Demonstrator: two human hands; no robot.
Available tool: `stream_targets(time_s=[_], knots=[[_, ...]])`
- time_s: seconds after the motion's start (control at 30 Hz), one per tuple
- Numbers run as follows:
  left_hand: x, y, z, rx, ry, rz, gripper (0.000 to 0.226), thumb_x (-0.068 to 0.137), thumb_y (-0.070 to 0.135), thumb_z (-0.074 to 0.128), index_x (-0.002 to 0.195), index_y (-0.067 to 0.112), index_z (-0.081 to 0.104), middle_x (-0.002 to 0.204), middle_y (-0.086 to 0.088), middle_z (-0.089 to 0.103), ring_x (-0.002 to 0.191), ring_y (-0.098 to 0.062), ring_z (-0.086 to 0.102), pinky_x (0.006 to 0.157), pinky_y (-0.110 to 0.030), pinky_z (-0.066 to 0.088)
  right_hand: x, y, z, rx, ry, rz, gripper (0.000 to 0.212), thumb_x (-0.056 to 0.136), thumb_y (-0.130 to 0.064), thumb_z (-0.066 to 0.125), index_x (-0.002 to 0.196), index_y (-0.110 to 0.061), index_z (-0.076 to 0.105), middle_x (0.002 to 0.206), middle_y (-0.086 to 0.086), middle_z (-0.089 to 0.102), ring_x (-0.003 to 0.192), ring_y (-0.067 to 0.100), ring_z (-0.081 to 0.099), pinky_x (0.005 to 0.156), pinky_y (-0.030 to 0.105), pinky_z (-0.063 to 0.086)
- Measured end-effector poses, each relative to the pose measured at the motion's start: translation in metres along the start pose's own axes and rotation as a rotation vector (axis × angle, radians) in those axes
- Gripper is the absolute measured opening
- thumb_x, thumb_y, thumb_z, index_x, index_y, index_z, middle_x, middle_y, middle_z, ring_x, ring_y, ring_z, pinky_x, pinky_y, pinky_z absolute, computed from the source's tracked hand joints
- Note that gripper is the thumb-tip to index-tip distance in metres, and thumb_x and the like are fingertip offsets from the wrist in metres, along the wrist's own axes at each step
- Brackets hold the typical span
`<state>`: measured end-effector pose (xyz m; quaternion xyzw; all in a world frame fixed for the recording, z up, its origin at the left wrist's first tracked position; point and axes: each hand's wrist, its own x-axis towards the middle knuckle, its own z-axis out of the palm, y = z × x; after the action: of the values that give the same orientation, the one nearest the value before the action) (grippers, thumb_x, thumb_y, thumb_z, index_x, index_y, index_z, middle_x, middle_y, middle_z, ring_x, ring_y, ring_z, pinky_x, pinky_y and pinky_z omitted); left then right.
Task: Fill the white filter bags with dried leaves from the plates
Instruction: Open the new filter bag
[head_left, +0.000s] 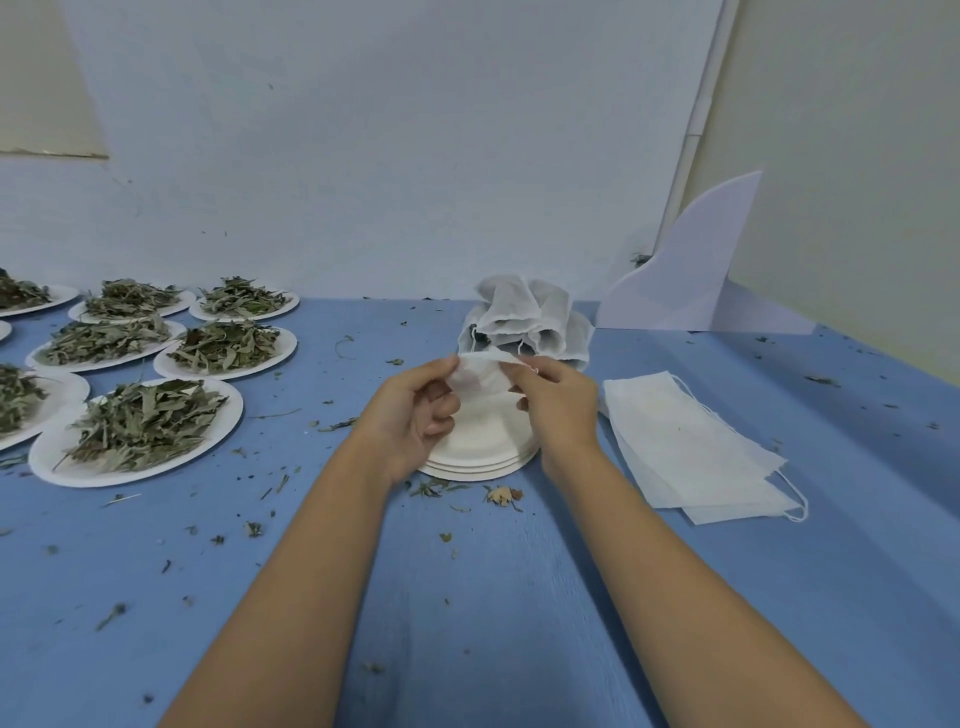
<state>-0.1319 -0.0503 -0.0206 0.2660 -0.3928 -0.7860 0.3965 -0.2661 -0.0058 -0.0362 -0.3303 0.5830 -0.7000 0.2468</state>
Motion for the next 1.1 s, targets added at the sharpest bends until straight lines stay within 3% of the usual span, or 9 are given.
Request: stream_targets(time_s=[0.13,0.27,0.37,0.5,0.63,0.73,0.9,0.97,1.1], knots=[[0.001,0.002,-0.001,-0.049,0.030,-0.010,0.028,0.096,0.018,0.049,0.069,0.014,0.044,0.048,0.005,0.039,0.033,-0.005,0.024,0.033,-0.015,0.016,-0.004,-0.013,0.001,0.542,-0.319,0.390,0.017,0.090,-0.001,0.054,0.077,-0.010,0.060,0.053,-0.007,0.048,0.037,0.003,0.031,0.032,0.012,0.020],[0.005,0.003,-0.001,-0.044,0.085,0.094,0.033,0.096,0.021,0.051,0.065,0.014,0.041,0.044,0.006,0.035,0.032,-0.004,0.024,0.033,-0.015,0.015,-0.005,-0.018,-0.004,0.452,-0.520,0.522,0.029,0.093,-0.014,0.047,0.064,-0.013,0.050,0.054,-0.004,0.044,0.036,0.004,0.024,0.035,0.015,0.010],[0.005,-0.001,0.000,0.045,0.048,0.119,0.030,0.095,0.023,0.054,0.066,0.014,0.047,0.046,0.006,0.037,0.035,-0.005,0.027,0.035,-0.016,0.019,-0.005,-0.018,-0.002,0.445,-0.559,0.483,0.021,0.092,-0.019,0.043,0.071,-0.015,0.045,0.055,-0.004,0.039,0.043,0.007,0.027,0.042,0.018,0.011],[0.003,0.002,-0.003,0.122,-0.088,0.114,0.015,0.084,0.017,0.059,0.069,0.017,0.060,0.063,0.003,0.049,0.050,-0.007,0.042,0.044,-0.018,0.036,-0.004,-0.021,-0.006,0.462,-0.574,0.424,0.015,0.076,-0.028,0.058,0.080,-0.016,0.050,0.065,-0.004,0.043,0.049,0.008,0.032,0.044,0.019,0.014],[0.002,-0.002,-0.005,0.412,0.027,0.174,0.022,0.082,-0.007,0.055,0.084,0.015,0.053,0.080,-0.001,0.054,0.070,-0.008,0.052,0.061,-0.022,0.046,-0.005,-0.017,-0.006,0.307,-0.536,0.376,0.016,0.081,0.001,0.054,0.080,-0.014,0.050,0.072,-0.001,0.050,0.052,0.006,0.041,0.039,0.016,0.022],[0.003,-0.004,-0.003,0.562,0.127,0.252,0.018,0.083,-0.001,0.061,0.082,0.015,0.052,0.081,-0.001,0.054,0.071,-0.009,0.053,0.063,-0.021,0.047,-0.007,-0.013,0.000,0.192,-0.476,0.305,0.022,0.080,0.011,0.048,0.080,-0.011,0.051,0.072,0.005,0.047,0.057,0.009,0.040,0.039,0.017,0.023],[0.005,-0.007,-0.001,0.647,0.194,0.362,0.018,0.086,0.019,0.064,0.078,0.017,0.048,0.082,-0.004,0.058,0.061,-0.008,0.055,0.054,-0.015,0.048,-0.007,-0.009,0.002,0.144,-0.442,0.274,0.007,0.085,-0.006,0.056,0.081,-0.011,0.058,0.081,0.002,0.058,0.050,0.009,0.045,0.040,0.018,0.030],[0.005,-0.010,0.001,0.658,0.231,0.424,0.019,0.087,0.021,0.063,0.078,0.019,0.046,0.083,-0.005,0.059,0.059,-0.009,0.057,0.056,-0.022,0.049,-0.007,-0.010,0.004,0.049,-0.409,0.212,0.004,0.087,-0.016,0.059,0.084,-0.014,0.060,0.082,-0.001,0.058,0.051,0.008,0.048,0.042,0.018,0.034],[0.004,-0.017,0.005,1.031,0.328,0.631,0.021,0.084,0.024,0.064,0.088,0.020,0.043,0.078,0.006,0.054,0.066,-0.015,0.052,0.059,-0.033,0.043,-0.012,-0.011,0.010,-0.263,-0.235,-0.049,0.014,0.086,-0.027,0.063,0.083,-0.020,0.051,0.077,-0.004,0.058,0.045,0.002,0.054,0.045,0.017,0.038]])
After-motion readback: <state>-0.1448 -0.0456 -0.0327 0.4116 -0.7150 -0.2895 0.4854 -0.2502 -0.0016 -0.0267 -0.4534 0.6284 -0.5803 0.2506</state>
